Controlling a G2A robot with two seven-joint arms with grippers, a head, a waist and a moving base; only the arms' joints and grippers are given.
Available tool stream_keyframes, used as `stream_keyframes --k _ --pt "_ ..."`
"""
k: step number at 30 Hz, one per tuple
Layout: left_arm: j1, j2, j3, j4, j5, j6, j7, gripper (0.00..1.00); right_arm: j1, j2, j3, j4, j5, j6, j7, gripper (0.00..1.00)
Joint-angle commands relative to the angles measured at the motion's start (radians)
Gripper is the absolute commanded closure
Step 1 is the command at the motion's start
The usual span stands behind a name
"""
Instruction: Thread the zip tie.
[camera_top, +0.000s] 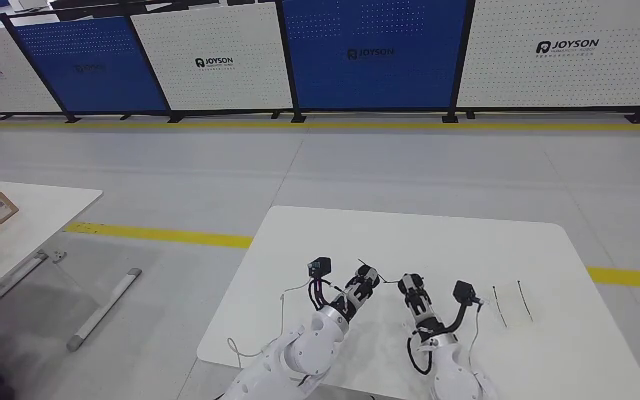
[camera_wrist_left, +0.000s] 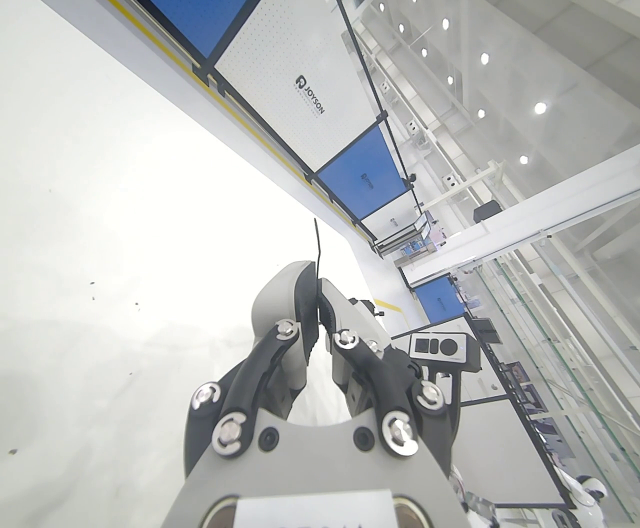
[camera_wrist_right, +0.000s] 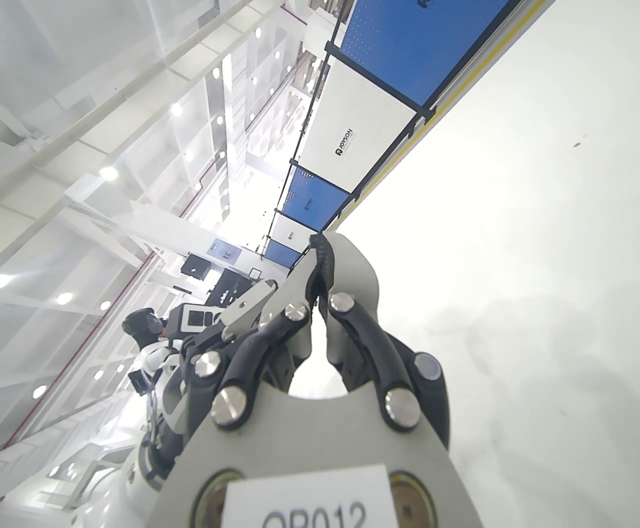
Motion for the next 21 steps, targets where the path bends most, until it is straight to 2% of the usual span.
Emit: stream_keyframes --k 1,7,21 --pt "0.000 0.000 0.000 0.000 0.000 0.000 0.000 1.00 0.009 -0.001 -0.001 0.014 -0.001 -0.010 -0.002 1.00" --pt "0.000 0.000 0.000 0.000 0.000 0.000 0.000 1.00 0.019 -0.003 0.000 0.044 -0.005 -0.034 -0.028 1.00" --pt "0.000 0.000 0.000 0.000 0.000 0.000 0.000 1.00 -0.020 0.002 0.017 -0.001 -0.024 -0.051 -0.038 1.00"
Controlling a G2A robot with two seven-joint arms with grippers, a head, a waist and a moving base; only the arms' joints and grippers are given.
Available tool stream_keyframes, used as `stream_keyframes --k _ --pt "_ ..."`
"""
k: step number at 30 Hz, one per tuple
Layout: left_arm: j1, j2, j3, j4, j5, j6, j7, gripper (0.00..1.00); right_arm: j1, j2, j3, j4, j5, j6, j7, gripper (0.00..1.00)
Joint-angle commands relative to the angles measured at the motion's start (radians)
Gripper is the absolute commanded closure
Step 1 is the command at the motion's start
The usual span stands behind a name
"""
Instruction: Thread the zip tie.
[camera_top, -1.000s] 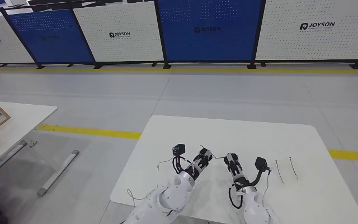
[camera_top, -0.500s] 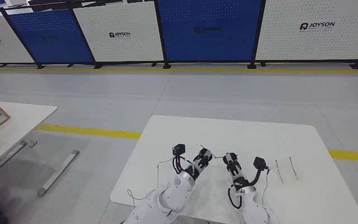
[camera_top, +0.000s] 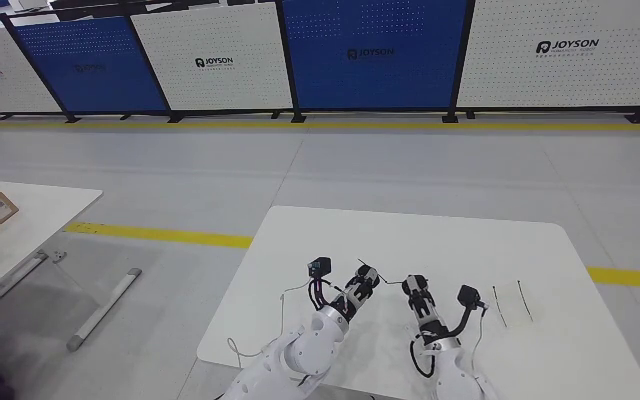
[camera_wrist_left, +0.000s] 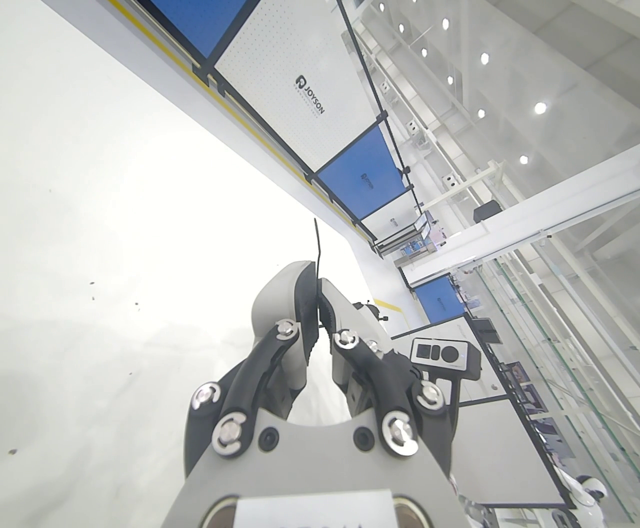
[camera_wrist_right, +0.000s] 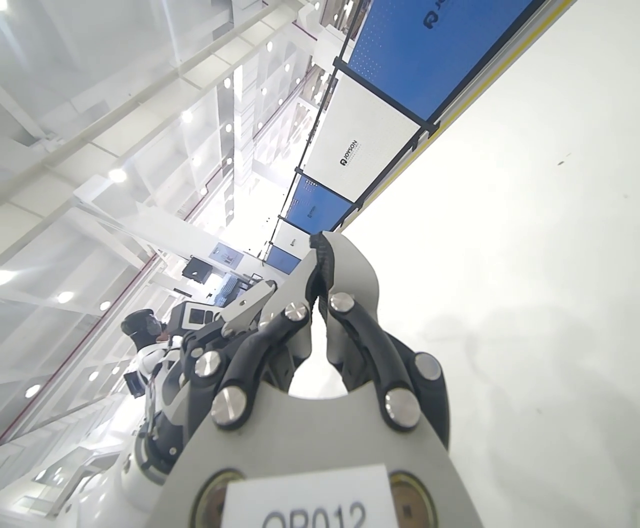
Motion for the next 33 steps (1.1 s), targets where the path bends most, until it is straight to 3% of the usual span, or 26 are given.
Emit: stream_keyframes --k 1,33 --pt "0.000 0.000 0.000 0.000 0.000 0.000 0.000 1.00 -0.001 0.000 0.001 -0.003 0.000 0.001 0.000 1.00" --pt "0.000 0.000 0.000 0.000 0.000 0.000 0.000 1.00 0.000 -0.004 0.003 -0.014 0.002 0.041 0.013 1.00"
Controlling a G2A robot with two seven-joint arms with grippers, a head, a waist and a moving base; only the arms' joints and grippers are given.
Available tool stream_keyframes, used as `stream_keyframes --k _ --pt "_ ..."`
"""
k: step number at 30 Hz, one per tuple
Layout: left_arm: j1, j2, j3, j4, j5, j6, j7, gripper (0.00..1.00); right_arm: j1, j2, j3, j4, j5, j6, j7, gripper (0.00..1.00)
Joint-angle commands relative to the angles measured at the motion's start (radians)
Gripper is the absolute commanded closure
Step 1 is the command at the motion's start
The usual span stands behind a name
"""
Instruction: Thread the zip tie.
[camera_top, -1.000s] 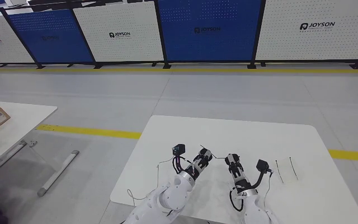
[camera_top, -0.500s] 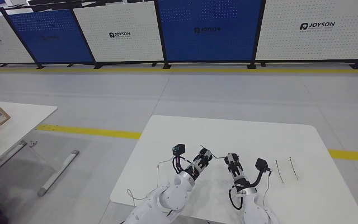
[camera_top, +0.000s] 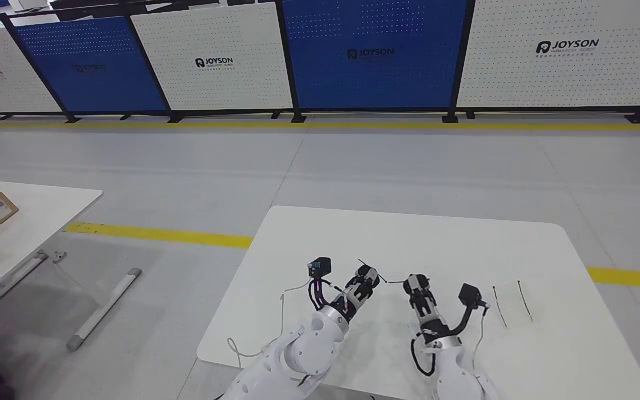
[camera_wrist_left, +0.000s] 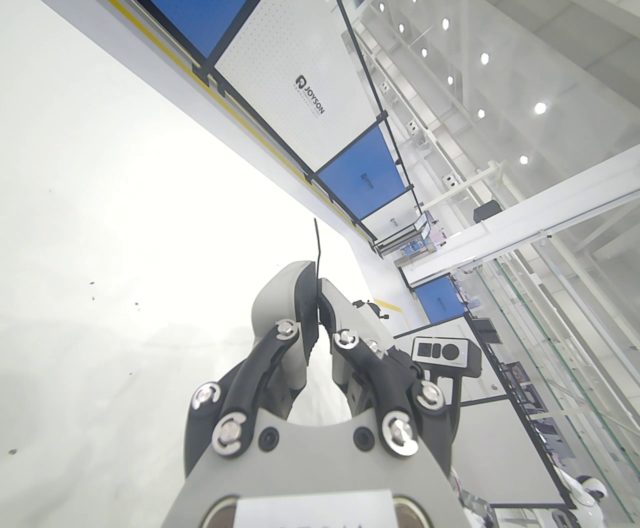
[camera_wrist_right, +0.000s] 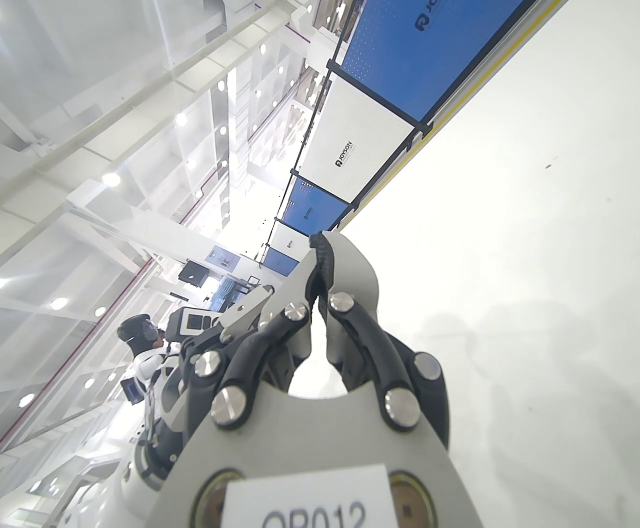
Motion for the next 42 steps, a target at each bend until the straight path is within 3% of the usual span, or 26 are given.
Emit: stream_keyframes --k 1,18,31,42 --pt "0.000 0.000 0.000 0.000 0.000 0.000 0.000 1.00 0.002 -0.001 -0.003 0.000 -0.001 0.004 0.001 1.00" --pt "0.000 0.000 0.000 0.000 0.000 0.000 0.000 1.00 0.014 -0.006 -0.014 0.010 0.000 0.021 0.002 1.00" --pt "0.000 0.000 0.000 0.000 0.000 0.000 0.000 1.00 0.028 -0.013 -0.019 0.021 0.087 0.026 0.050 1.00" --pt "0.000 0.000 0.000 0.000 0.000 0.000 0.000 1.00 0.025 -0.013 -0.018 0.020 0.091 0.028 0.057 1.00"
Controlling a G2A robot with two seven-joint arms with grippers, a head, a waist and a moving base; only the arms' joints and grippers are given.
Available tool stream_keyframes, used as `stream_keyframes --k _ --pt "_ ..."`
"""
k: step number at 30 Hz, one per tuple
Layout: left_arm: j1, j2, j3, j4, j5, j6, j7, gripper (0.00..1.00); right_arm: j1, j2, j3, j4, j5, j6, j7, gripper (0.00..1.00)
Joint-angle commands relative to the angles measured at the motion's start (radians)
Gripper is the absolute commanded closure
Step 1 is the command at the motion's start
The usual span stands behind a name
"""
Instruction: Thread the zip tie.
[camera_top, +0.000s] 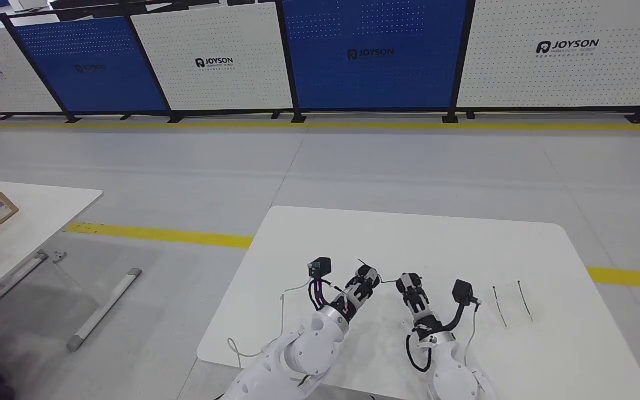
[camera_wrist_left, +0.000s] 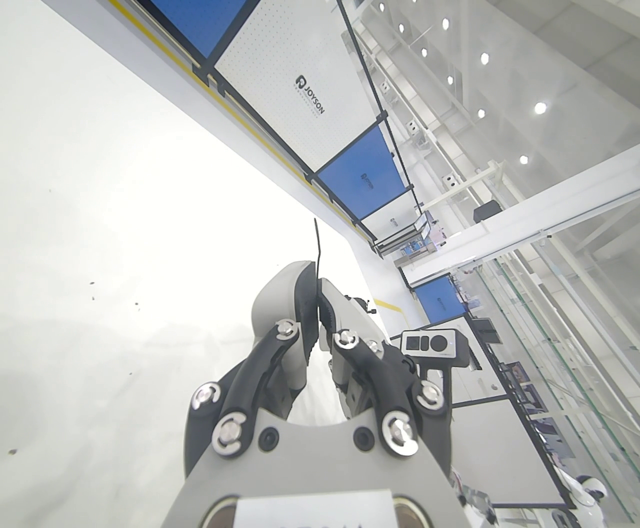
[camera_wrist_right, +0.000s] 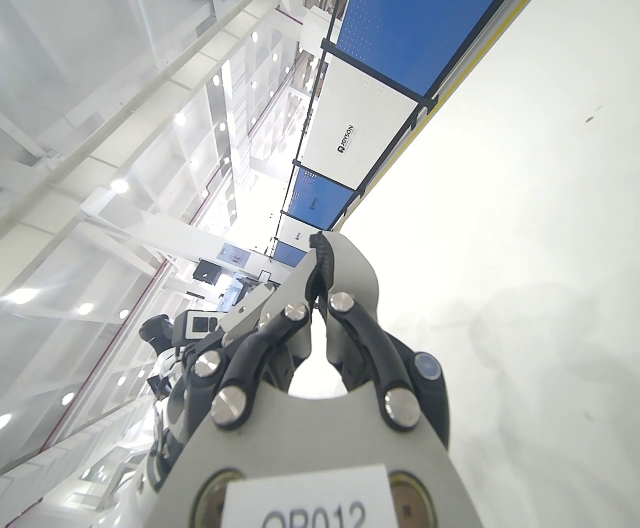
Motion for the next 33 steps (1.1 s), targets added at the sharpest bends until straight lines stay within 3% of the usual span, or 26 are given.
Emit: stream_keyframes --k 1,15,27,33 --pt "0.000 0.000 0.000 0.000 0.000 0.000 0.000 1.00 -0.003 0.000 0.002 -0.005 0.006 -0.005 0.001 1.00" --pt "0.000 0.000 0.000 0.000 0.000 0.000 0.000 1.00 0.023 -0.003 0.001 0.031 0.032 -0.070 0.019 1.00" --pt "0.024 0.000 -0.013 -0.046 -0.025 -0.030 -0.035 1.00 -0.017 0.006 0.024 -0.017 0.028 -0.108 0.001 1.00" --pt "0.031 -0.004 -0.012 -0.048 0.012 -0.039 0.019 1.00 -0.020 0.009 0.021 -0.024 0.046 -0.108 0.013 1.00"
